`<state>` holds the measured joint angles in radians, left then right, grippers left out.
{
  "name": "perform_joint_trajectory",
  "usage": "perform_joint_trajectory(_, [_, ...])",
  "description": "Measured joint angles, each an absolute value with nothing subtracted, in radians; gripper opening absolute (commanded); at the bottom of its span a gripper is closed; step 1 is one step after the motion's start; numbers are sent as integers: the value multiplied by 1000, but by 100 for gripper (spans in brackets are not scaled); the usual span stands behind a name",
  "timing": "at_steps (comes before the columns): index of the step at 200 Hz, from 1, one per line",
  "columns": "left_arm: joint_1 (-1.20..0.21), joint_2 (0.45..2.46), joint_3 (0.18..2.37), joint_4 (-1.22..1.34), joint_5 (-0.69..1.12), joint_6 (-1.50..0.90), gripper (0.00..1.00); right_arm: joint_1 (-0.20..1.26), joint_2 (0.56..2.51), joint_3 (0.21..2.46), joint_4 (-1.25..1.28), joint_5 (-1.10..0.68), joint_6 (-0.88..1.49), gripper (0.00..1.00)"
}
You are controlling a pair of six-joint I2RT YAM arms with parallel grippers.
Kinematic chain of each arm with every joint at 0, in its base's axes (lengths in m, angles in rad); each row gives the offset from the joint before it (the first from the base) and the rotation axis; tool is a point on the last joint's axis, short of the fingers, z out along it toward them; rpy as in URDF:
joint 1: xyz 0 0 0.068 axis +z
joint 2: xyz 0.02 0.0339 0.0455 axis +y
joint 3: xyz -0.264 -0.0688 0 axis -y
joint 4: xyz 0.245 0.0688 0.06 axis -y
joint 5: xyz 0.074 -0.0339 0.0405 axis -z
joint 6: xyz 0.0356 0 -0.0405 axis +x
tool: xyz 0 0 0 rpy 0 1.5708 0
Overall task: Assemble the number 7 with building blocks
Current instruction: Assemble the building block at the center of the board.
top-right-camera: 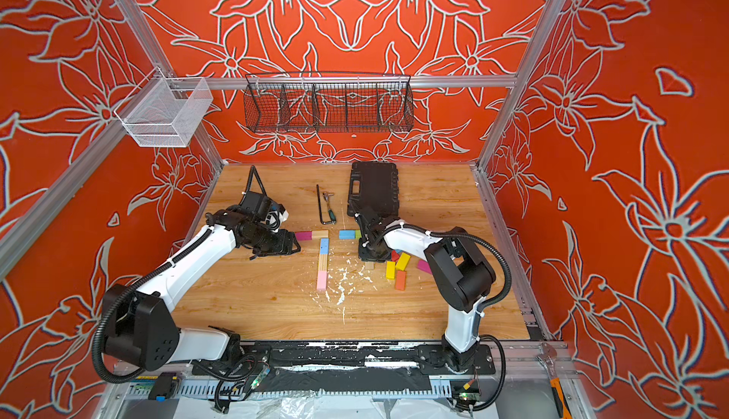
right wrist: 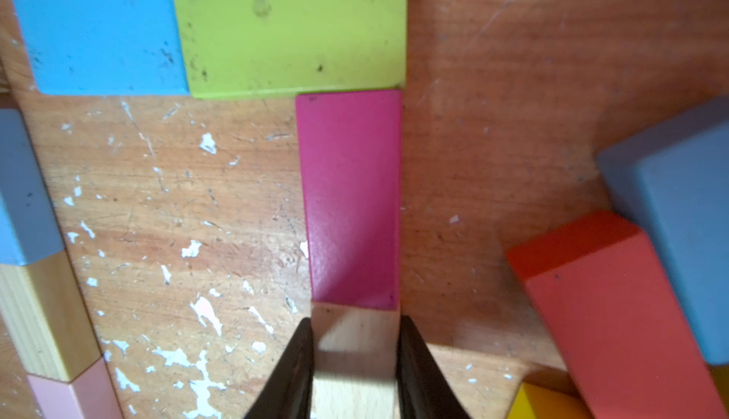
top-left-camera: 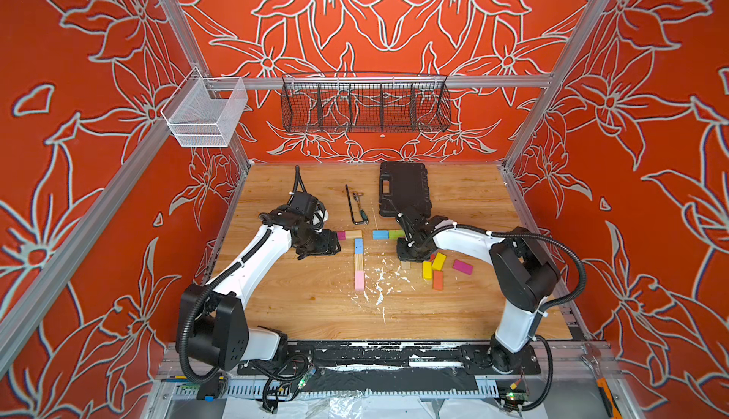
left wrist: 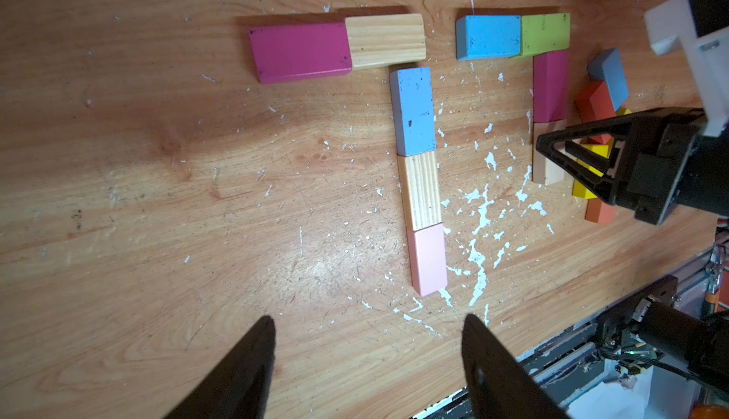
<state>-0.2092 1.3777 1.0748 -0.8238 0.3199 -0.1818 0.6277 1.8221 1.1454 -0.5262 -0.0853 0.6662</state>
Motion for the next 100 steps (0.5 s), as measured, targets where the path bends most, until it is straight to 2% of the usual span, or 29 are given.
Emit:
perform_joint_trajectory(74, [-209, 1378, 1075, -824, 320, -182, 72, 628, 1822, 1145, -526, -85, 666, 33])
perform_joint_trajectory(100, [-209, 1378, 1075, -824, 320, -182, 72, 628, 1822, 1145, -526, -86, 664, 40])
